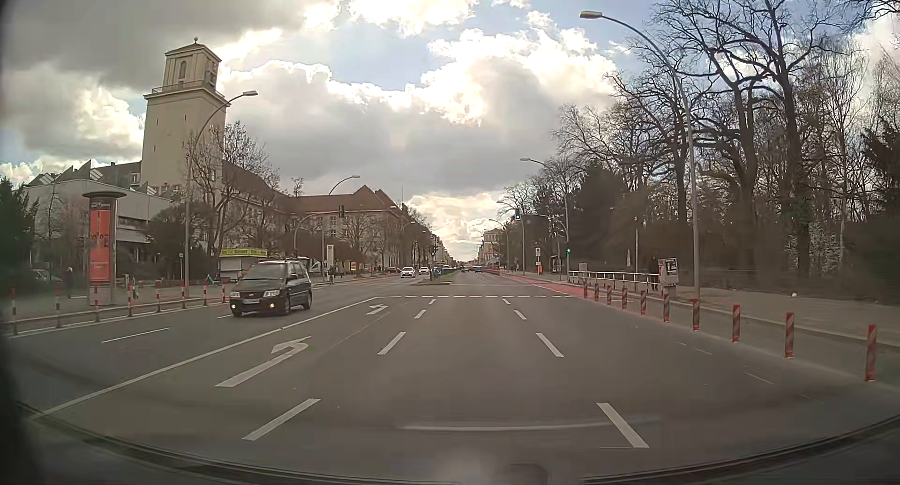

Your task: Follow the waypoints while adhering to traffic rules and regulations

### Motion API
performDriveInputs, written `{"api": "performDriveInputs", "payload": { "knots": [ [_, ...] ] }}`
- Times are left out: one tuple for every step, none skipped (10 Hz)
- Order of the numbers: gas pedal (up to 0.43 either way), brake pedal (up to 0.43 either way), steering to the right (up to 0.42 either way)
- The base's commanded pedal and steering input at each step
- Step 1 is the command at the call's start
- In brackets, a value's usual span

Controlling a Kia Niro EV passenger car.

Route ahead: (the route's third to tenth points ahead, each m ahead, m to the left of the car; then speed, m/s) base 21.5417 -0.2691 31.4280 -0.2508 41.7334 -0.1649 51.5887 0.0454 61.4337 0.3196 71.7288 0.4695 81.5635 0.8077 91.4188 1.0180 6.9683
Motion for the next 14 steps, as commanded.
{"api": "performDriveInputs", "payload": {
  "knots": [
    [0.13, 0.03, 0.0],
    [0.13, 0.03, -0.001],
    [0.13, 0.03, -0.001],
    [0.13, 0.03, -0.001],
    [0.13, 0.03, -0.002],
    [0.13, 0.03, -0.002],
    [0.13, 0.03, -0.002],
    [0.13, 0.03, -0.003],
    [0.13, 0.03, -0.003],
    [0.13, 0.03, -0.003],
    [0.13, 0.03, -0.003],
    [0.13, 0.03, -0.003],
    [0.13, 0.03, -0.003],
    [0.13, 0.03, -0.003]
  ]
}}
